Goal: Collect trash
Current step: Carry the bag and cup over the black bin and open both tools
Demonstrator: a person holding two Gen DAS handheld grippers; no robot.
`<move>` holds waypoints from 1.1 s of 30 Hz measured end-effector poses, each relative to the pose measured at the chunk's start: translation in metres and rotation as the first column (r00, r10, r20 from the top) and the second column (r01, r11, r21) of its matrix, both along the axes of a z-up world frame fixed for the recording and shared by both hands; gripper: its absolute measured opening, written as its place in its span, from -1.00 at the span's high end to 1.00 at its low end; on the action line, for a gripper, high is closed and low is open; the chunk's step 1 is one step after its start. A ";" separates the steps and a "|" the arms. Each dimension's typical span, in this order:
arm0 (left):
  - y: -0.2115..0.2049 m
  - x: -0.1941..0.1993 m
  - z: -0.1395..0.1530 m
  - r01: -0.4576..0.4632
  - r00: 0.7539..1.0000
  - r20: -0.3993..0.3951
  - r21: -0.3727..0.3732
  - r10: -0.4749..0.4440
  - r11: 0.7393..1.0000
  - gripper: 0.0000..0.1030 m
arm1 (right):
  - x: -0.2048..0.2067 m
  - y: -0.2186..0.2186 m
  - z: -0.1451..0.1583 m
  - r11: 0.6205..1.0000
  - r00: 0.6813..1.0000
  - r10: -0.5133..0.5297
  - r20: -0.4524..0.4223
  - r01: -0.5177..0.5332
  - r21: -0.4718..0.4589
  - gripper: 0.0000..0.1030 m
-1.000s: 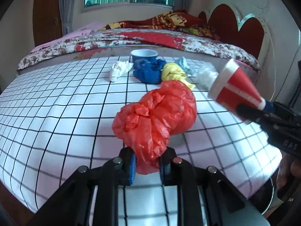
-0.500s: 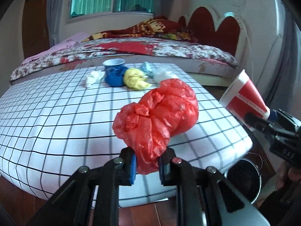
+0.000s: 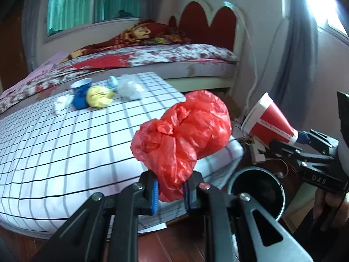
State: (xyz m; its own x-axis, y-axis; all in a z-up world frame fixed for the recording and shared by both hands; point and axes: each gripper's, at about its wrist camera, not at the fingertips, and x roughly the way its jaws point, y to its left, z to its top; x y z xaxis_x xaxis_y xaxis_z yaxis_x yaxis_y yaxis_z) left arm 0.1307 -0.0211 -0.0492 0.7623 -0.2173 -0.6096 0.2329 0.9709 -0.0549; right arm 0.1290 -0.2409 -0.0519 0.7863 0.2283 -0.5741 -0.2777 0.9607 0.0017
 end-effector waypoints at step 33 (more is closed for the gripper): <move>-0.195 0.003 -0.107 0.461 0.840 -0.332 0.021 -0.429 0.887 0.63 | -0.052 -0.141 -0.107 0.989 0.942 -0.146 -0.302 0.143 -0.031 -0.14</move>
State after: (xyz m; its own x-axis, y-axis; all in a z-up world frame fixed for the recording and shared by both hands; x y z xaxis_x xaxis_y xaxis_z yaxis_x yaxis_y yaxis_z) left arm 0.1333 -0.2158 -0.1557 0.3659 -0.4159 -0.8325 0.6280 0.7705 -0.1089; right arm 0.0775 -0.3816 -0.1588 0.5993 0.1193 -0.7916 -0.1234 0.9908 0.0559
